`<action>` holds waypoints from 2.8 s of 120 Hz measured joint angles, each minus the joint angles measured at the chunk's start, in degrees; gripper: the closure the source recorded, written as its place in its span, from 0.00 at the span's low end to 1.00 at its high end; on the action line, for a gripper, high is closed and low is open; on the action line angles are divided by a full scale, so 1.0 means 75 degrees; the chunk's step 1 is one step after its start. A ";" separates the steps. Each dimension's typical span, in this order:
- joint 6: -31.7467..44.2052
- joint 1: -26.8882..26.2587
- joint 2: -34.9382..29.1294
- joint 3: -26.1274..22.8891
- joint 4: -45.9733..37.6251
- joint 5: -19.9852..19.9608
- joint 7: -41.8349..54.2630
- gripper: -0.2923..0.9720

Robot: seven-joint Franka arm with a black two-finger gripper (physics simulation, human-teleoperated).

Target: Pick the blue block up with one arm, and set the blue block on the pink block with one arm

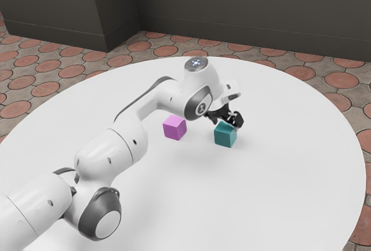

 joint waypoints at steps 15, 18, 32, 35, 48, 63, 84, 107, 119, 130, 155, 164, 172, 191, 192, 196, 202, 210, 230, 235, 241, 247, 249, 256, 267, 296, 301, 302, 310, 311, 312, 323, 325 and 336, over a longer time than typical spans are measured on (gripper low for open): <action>-0.0087 0.0019 0.0016 0.0008 0.0009 -0.0002 -0.0069 0.25; -0.0091 0.0026 0.0017 0.0008 0.0009 -0.0002 -0.0080 0.25; -0.0027 0.0072 0.0057 0.0009 0.0020 0.0005 -0.0123 0.25; -0.0005 0.0077 0.0060 0.0009 0.0021 0.0006 -0.0130 0.25; 0.0085 0.0084 0.0064 0.0009 0.0031 0.0014 -0.0158 0.25; 0.0153 0.0063 0.0065 0.0003 0.0033 0.0018 -0.0184 0.25; 0.0176 0.0050 0.0095 -0.0018 0.0034 0.0016 -0.0217 0.25; 0.0176 -0.0002 0.0145 -0.0016 0.0034 0.0020 -0.0249 0.25; 0.0170 -0.0016 0.0147 -0.0015 0.0033 0.0020 -0.0262 0.25; 0.0153 -0.0019 0.0147 -0.0015 0.0033 0.0023 -0.0272 0.25; 0.0085 -0.0029 0.0147 -0.0006 0.0027 0.0045 -0.0298 0.25; 0.0032 -0.0026 0.0147 -0.0004 0.0023 0.0050 -0.0317 0.25; -0.0013 -0.0025 0.0147 0.0004 0.0025 0.0052 -0.0338 0.25; -0.0076 -0.0021 0.0147 0.0028 0.0032 0.0063 -0.0377 0.25; -0.0078 -0.0021 0.0147 0.0029 0.0032 0.0064 -0.0379 0.25; -0.0086 -0.0021 0.0147 0.0030 0.0033 0.0076 -0.0386 0.25; -0.0098 -0.0021 0.0147 0.0031 0.0033 0.0088 -0.0396 0.26; -0.0111 -0.0021 0.0147 0.0026 0.0033 0.0100 -0.0410 0.28; -0.0156 -0.0021 0.0147 0.0021 0.0033 0.0112 -0.0481 0.42; -0.0166 -0.0021 0.0147 0.0022 0.0034 0.0121 -0.0503 0.45; -0.0174 -0.0021 0.0147 0.0023 0.0035 0.0134 -0.0532 0.48; -0.0182 -0.0022 0.0141 0.0022 0.0041 0.0146 -0.0559 0.50; -0.0185 -0.0022 0.0140 0.0022 0.0043 0.0151 -0.0568 0.51; -0.0209 -0.0021 0.0127 0.0027 0.0054 0.0169 -0.0601 0.52; -0.0291 -0.0023 0.0032 0.0039 0.0051 0.0210 -0.0651 0.52; -0.0610 -0.0331 -0.2894 0.0319 -0.3093 0.0496 -0.0818 0.53; -0.0416 -0.0301 -0.3653 0.0357 -0.4454 0.0490 -0.0854 0.53; -0.0376 -0.0292 -0.3767 0.0363 -0.4660 0.0489 -0.0861 0.53; -0.0028 -0.0104 -0.4430 0.0423 -0.5942 0.0490 -0.0911 0.53; 0.0022 -0.0082 -0.4515 0.0428 -0.6105 0.0491 -0.0917 0.53; 0.0073 -0.0063 -0.4599 0.0440 -0.6261 0.0492 -0.0923 0.53; 0.0704 0.0037 -0.5477 0.0764 -0.7810 0.0517 -0.0973 0.53; 0.0827 0.0042 -0.5654 0.0817 -0.8088 0.0523 -0.0981 0.53; 0.1590 0.0076 -0.6458 0.0998 -0.9428 0.0567 -0.1030 0.52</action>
